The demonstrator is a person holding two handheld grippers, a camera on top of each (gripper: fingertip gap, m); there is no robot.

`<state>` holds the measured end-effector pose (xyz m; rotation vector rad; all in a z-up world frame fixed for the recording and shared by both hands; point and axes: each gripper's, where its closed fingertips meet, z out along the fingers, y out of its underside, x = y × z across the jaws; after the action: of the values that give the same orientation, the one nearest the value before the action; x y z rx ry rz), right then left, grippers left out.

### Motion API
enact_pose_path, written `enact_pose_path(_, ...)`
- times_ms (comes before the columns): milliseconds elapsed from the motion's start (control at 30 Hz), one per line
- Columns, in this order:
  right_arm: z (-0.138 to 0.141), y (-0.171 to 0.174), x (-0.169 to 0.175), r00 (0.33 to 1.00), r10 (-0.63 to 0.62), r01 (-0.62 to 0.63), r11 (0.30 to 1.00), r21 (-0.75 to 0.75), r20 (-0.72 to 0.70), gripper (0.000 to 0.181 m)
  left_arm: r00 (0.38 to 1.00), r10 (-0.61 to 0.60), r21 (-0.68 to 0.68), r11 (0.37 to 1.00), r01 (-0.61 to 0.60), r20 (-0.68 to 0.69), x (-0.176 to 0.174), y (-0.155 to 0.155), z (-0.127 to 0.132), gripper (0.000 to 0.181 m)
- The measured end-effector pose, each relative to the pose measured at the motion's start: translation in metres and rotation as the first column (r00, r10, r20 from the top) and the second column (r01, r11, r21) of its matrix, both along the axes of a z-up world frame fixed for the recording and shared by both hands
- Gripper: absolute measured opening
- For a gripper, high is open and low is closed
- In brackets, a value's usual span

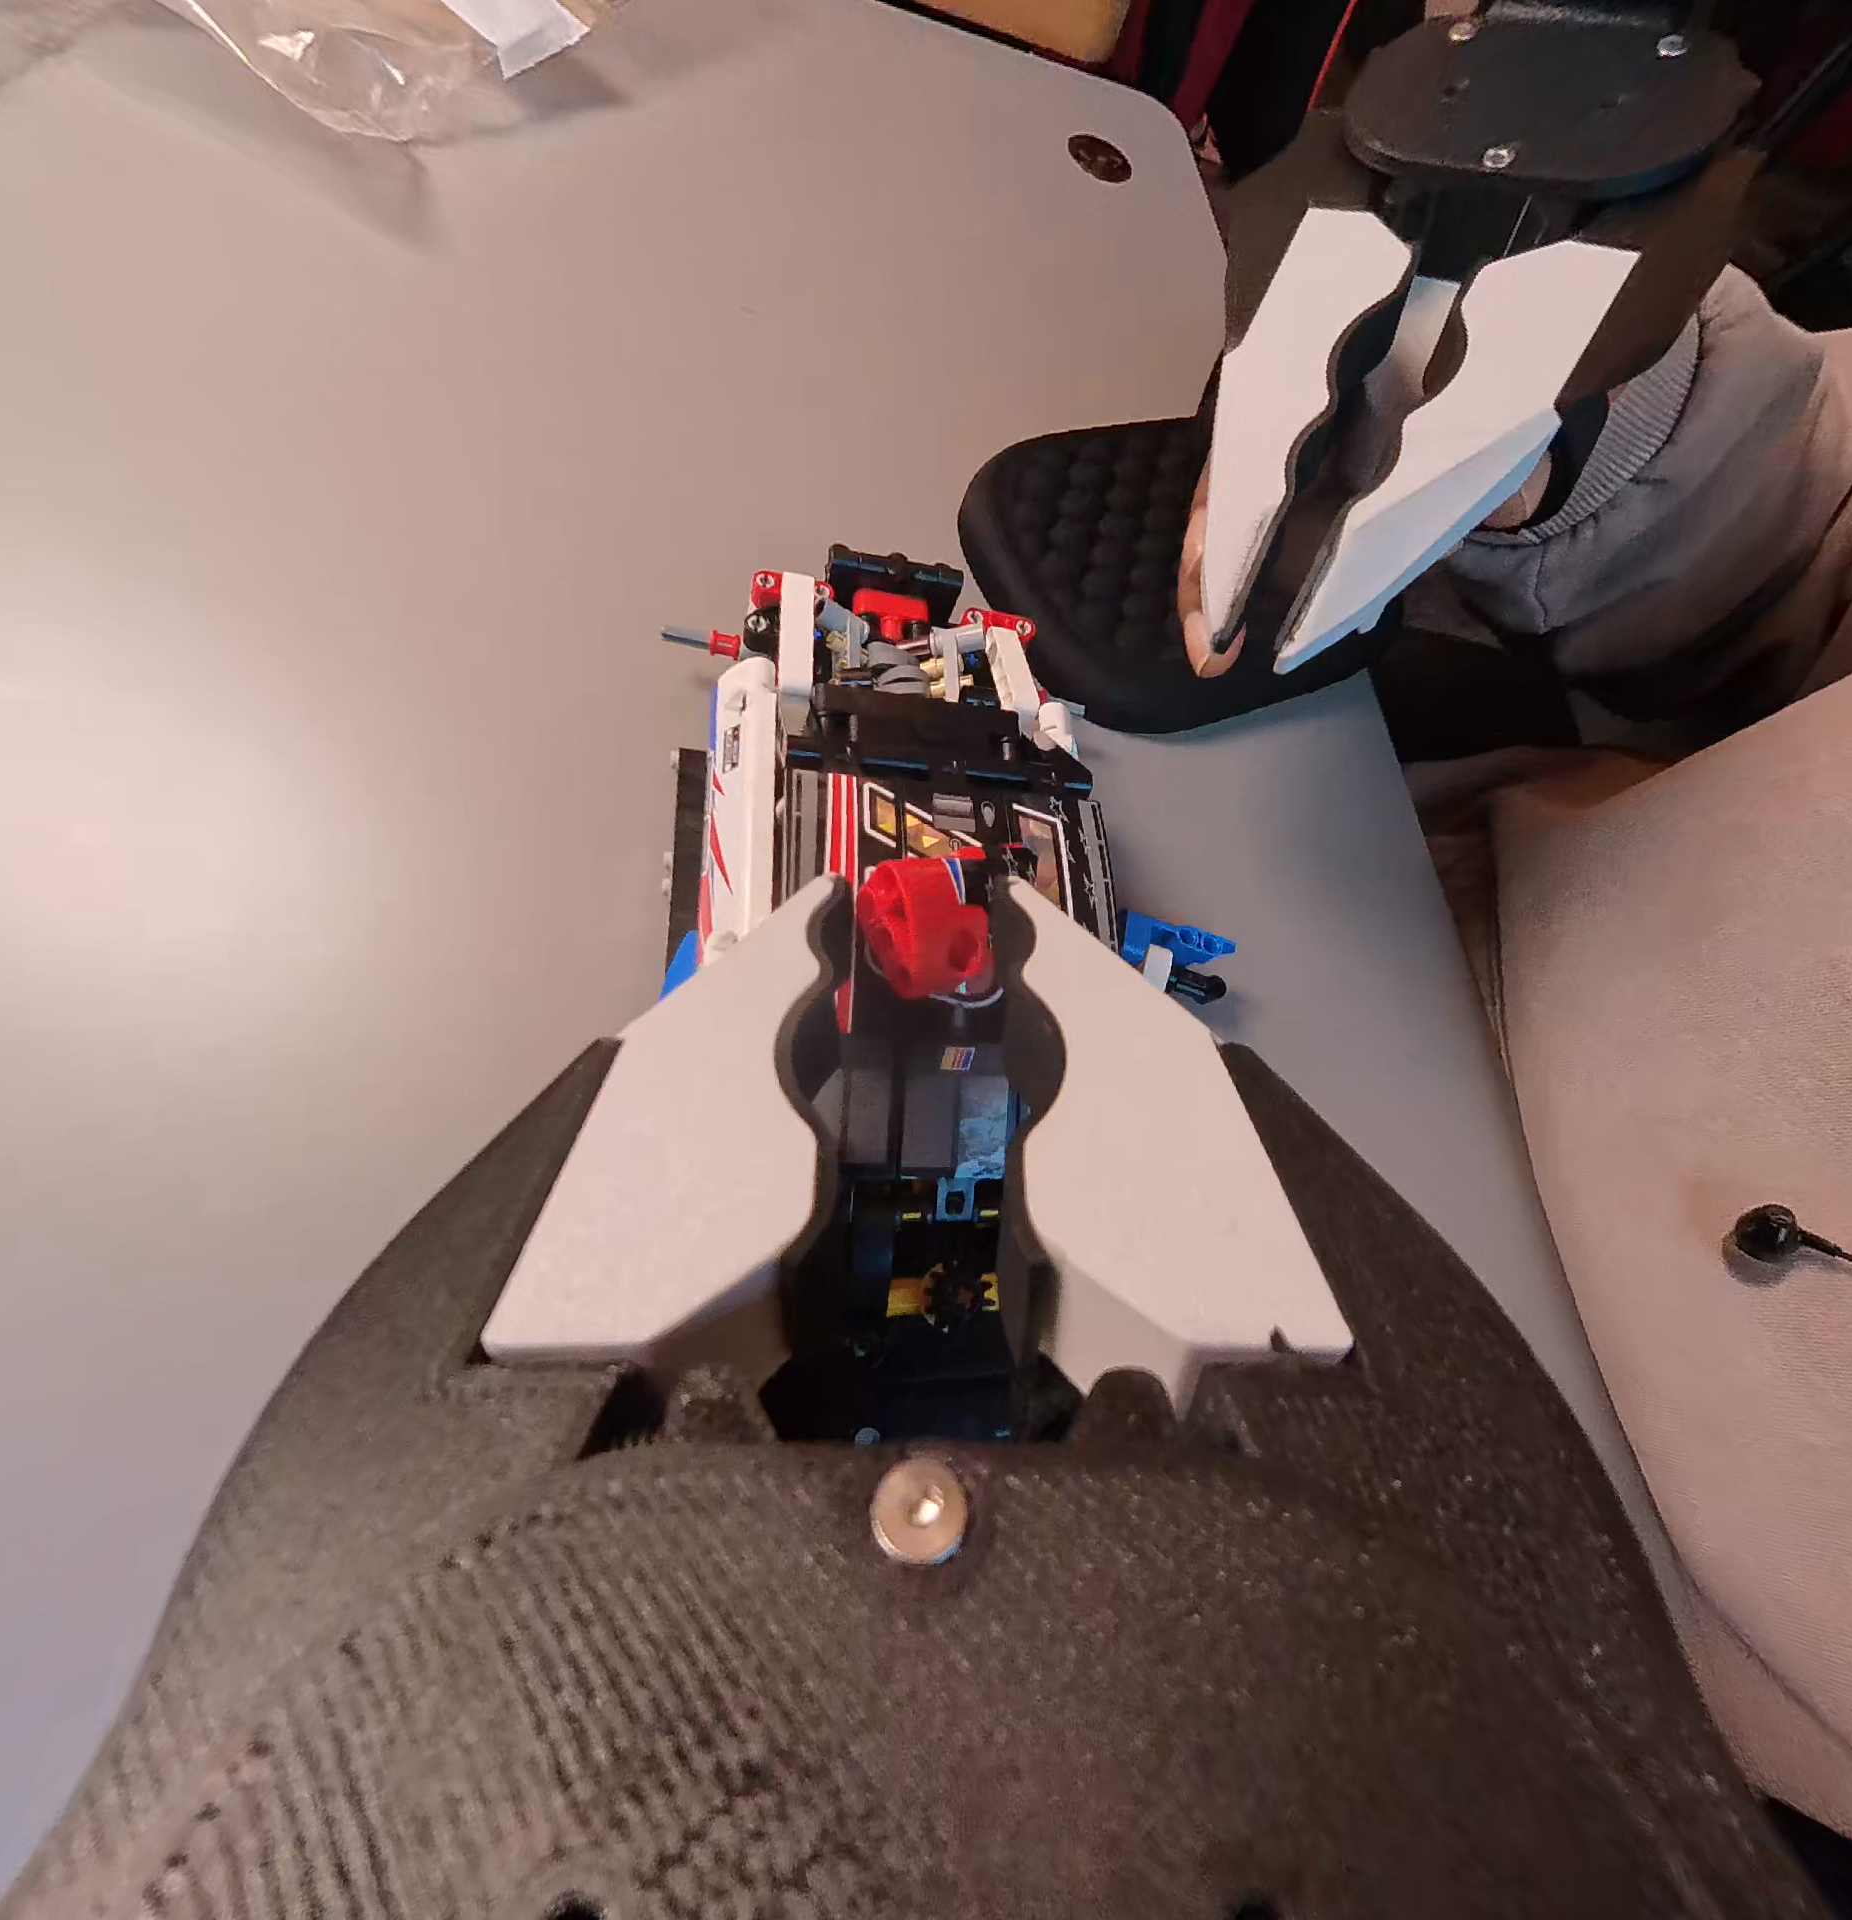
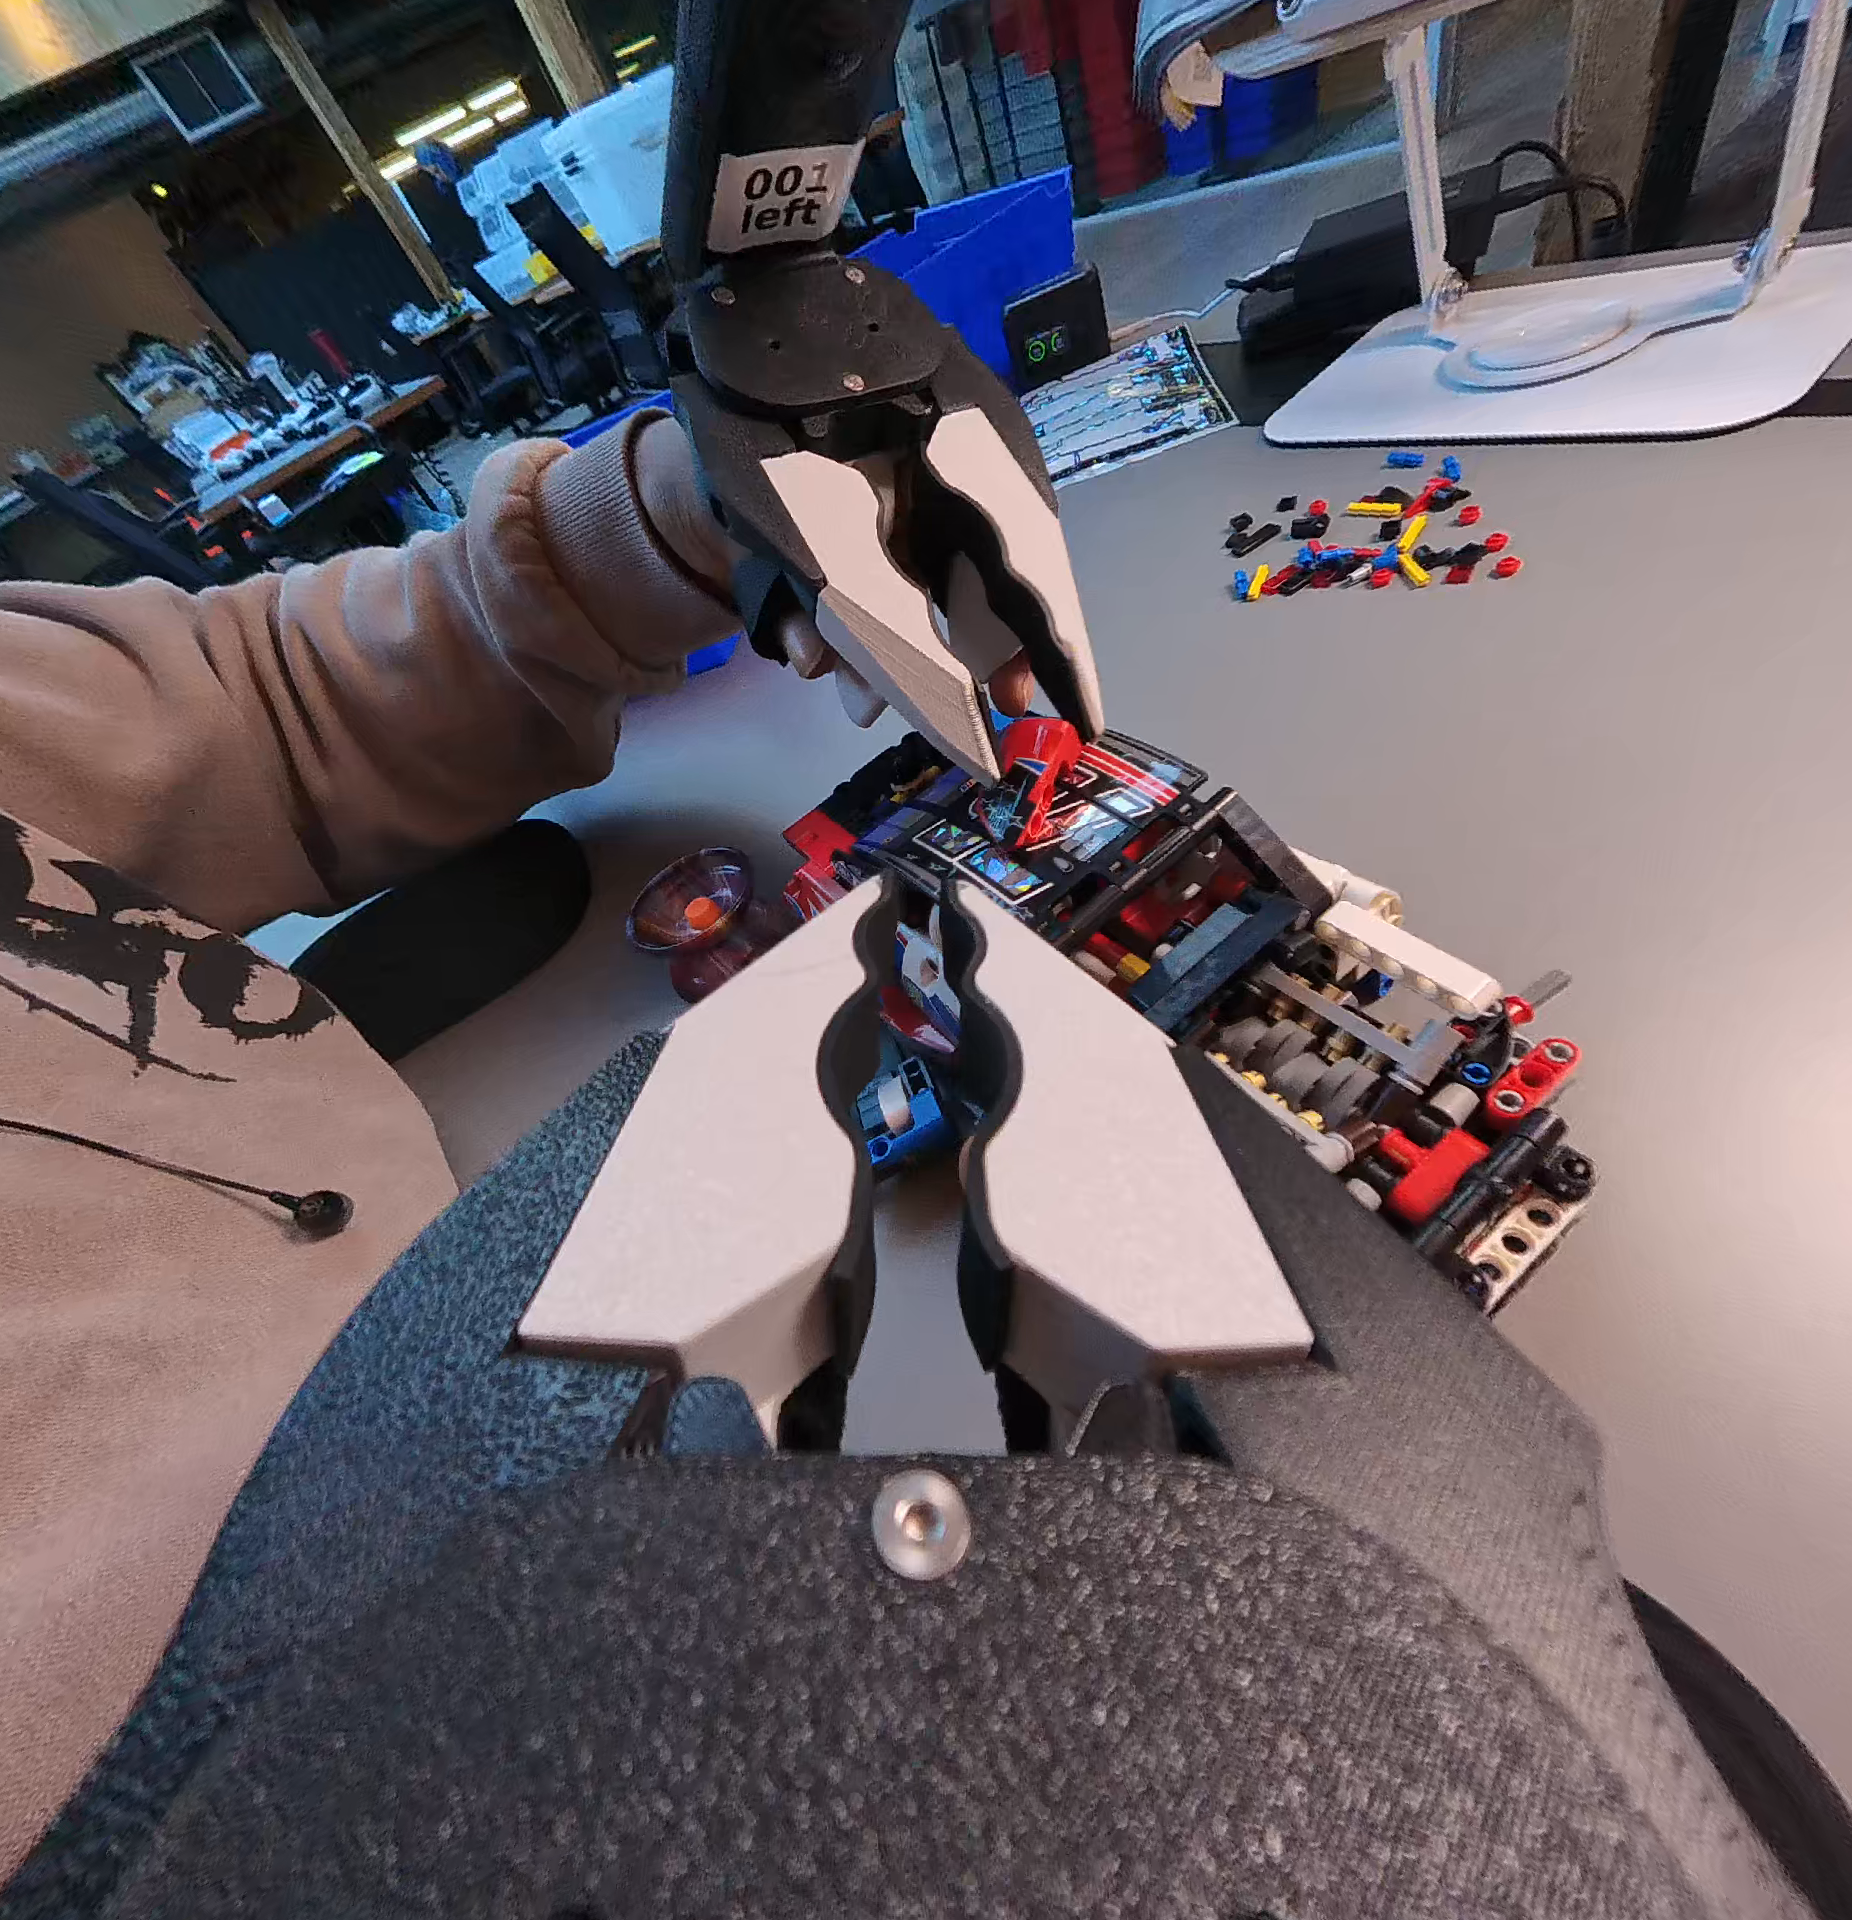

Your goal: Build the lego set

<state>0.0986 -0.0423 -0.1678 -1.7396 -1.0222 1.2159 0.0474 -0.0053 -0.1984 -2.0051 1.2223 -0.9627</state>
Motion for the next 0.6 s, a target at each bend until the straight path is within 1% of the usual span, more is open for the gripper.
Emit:
enact_pose_path(67, 0.001, -0.003, 0.002, 1.000, 0.002, -0.002, 1.000, 0.020, 0.006, 0.005, 0.999, 0.017, 0.024, 1.000, -0.018, 0.029, 0.001, 0.001, 0.006, 0.028)
enact_pose_path(200, 0.003, -0.008, 0.009, 1.000, -0.013, 0.012, 0.997, 0.078, 0.010, 0.005, 0.988, 0.076, 0.125, 0.988, -0.093, 0.136, -0.003, -0.005, 0.034, 0.037)
enact_pose_path(267, 0.002, -0.011, 0.016, 0.999, -0.028, 0.026, 0.994, 0.109, 0.019, 0.005, 0.985, 0.099, 0.194, 0.973, -0.126, 0.139, -0.011, -0.017, 0.041, 0.042)
enact_pose_path(333, -0.003, -0.014, 0.023, 0.998, -0.044, 0.039, 0.991, 0.128, 0.034, 0.006, 0.985, 0.124, 0.250, 0.957, -0.150, 0.117, -0.020, -0.035, 0.043, 0.047)
enact_pose_path(400, -0.007, -0.018, 0.031, 0.997, -0.058, 0.051, 0.989, 0.141, 0.044, 0.008, 0.984, 0.160, 0.275, 0.945, -0.177, 0.082, -0.031, -0.056, 0.038, 0.052)
enact_pose_path(533, -0.011, -0.030, 0.044, 0.997, -0.072, 0.066, 0.985, 0.160, 0.033, 0.009, 0.970, 0.239, 0.265, 0.939, -0.221, -0.037, -0.051, -0.105, 0.010, 0.065)
enact_pose_path(600, -0.011, -0.035, 0.049, 0.997, -0.078, 0.074, 0.984, 0.165, 0.019, 0.010, 0.955, 0.286, 0.273, 0.927, -0.257, -0.075, -0.058, -0.125, -0.001, 0.070)
